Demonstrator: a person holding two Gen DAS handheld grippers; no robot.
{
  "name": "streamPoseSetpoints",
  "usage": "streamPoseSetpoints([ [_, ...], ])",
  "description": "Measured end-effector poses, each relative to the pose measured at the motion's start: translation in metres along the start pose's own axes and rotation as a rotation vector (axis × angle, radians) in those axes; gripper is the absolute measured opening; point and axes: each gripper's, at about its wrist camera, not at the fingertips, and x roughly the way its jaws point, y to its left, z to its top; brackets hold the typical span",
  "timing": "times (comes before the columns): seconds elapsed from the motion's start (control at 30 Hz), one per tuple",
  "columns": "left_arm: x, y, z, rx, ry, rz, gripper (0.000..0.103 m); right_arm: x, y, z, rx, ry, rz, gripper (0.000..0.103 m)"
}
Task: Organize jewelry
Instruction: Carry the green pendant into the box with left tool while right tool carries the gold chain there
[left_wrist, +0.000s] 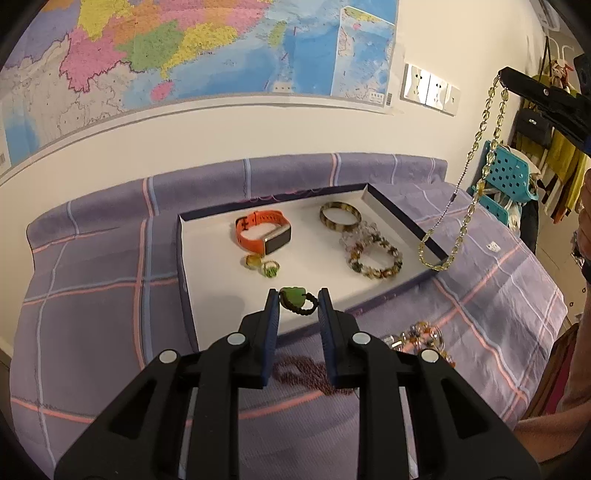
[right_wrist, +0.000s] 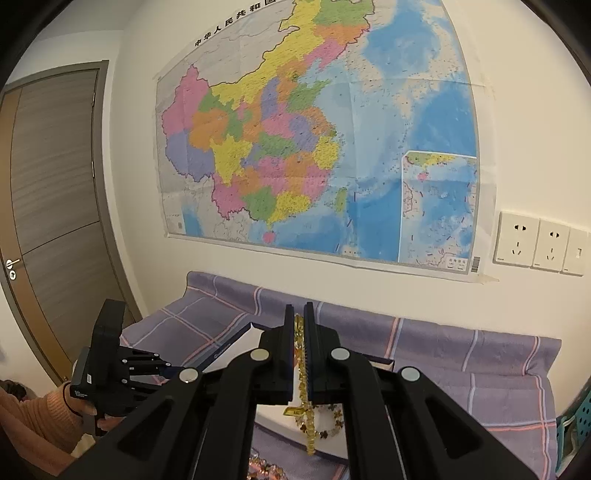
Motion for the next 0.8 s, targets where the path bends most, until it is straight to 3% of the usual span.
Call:
streamPoseSetpoints([
  [0.8, 0.044, 0.017, 0.014, -0.043, 0.046, 0.013, 0.022, 0.060, -0.021, -0.013, 0.056, 0.084, 0.015, 0.003],
])
